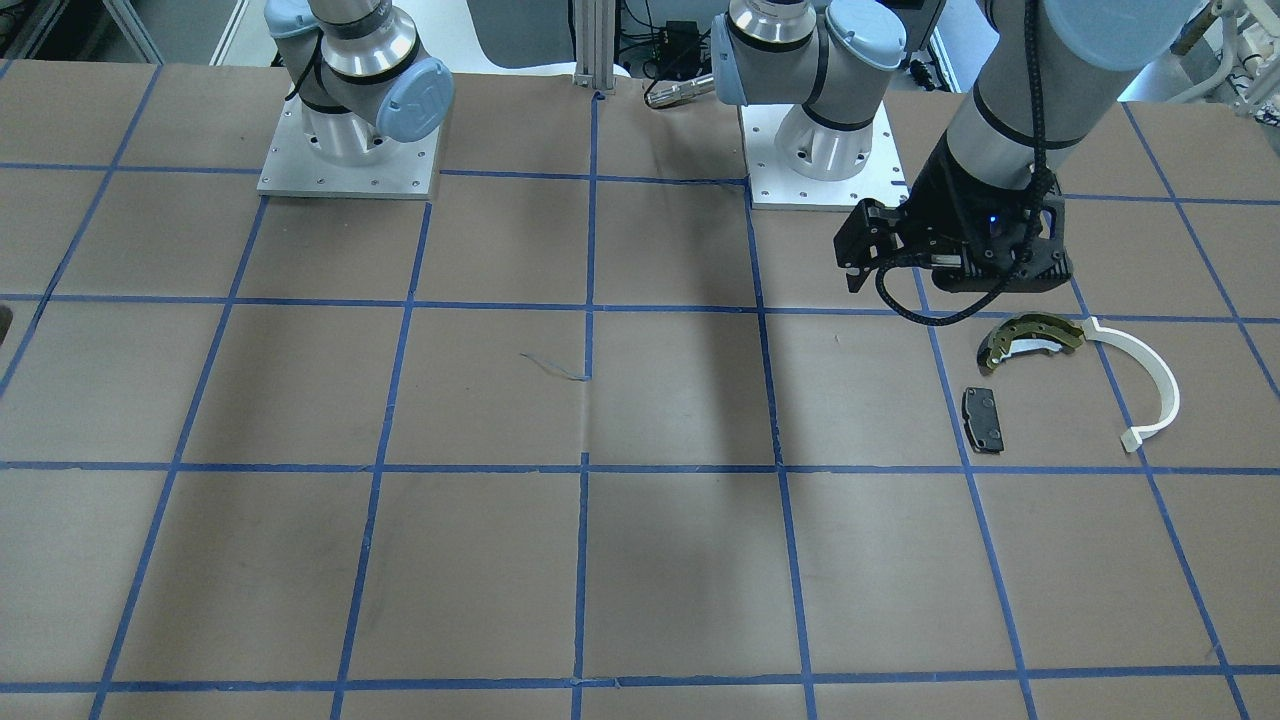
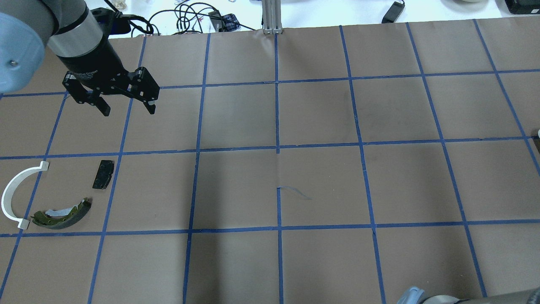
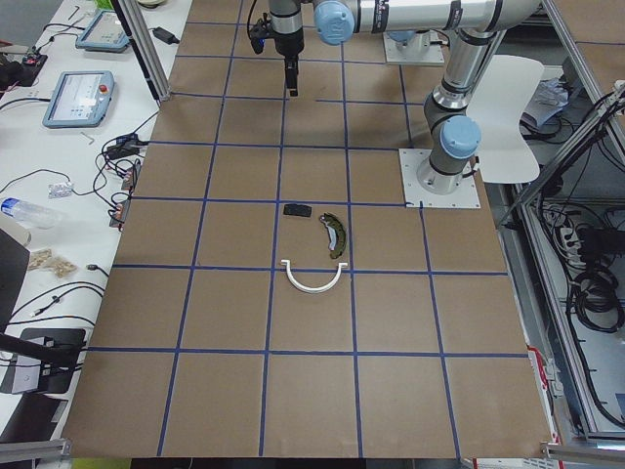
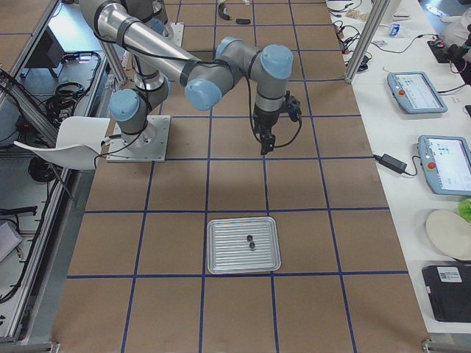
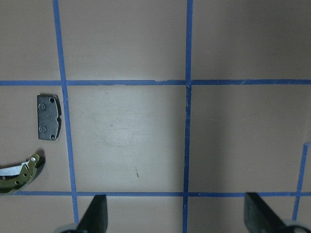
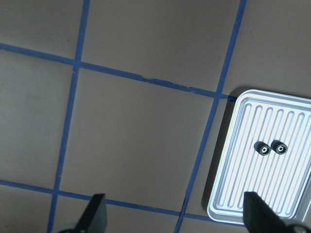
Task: Place bearing gear from tray to pile
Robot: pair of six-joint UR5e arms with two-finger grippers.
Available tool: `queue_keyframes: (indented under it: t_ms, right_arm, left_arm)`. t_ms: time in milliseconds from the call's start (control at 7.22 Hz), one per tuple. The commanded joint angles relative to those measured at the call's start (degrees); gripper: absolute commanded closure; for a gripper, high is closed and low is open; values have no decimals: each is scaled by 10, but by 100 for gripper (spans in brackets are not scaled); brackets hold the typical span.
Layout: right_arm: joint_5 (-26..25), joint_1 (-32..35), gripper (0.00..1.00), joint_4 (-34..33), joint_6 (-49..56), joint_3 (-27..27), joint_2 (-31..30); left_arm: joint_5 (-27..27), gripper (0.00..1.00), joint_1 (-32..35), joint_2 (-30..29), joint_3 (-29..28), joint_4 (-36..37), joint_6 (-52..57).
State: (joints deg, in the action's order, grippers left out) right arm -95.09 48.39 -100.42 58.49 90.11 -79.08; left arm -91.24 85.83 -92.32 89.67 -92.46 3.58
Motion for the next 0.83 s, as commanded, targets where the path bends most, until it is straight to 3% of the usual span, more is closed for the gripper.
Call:
queue_keyframes:
  t_ms: [0, 277, 415, 692]
  right_arm:
    - [-2, -66, 0, -92, 176, -2, 69]
    - [6, -101, 0, -161, 351, 1, 128]
    - [7, -118, 0, -163, 398, -5, 150]
    - [40, -126, 0, -231, 553, -5, 188]
  left_arm:
    - [0, 0, 1, 0, 1, 0, -1]
    - [0, 0, 0, -2, 0, 1, 0]
    - [0, 0, 0, -1, 0, 1, 0]
    - [-1, 0, 0, 0, 1, 1, 0]
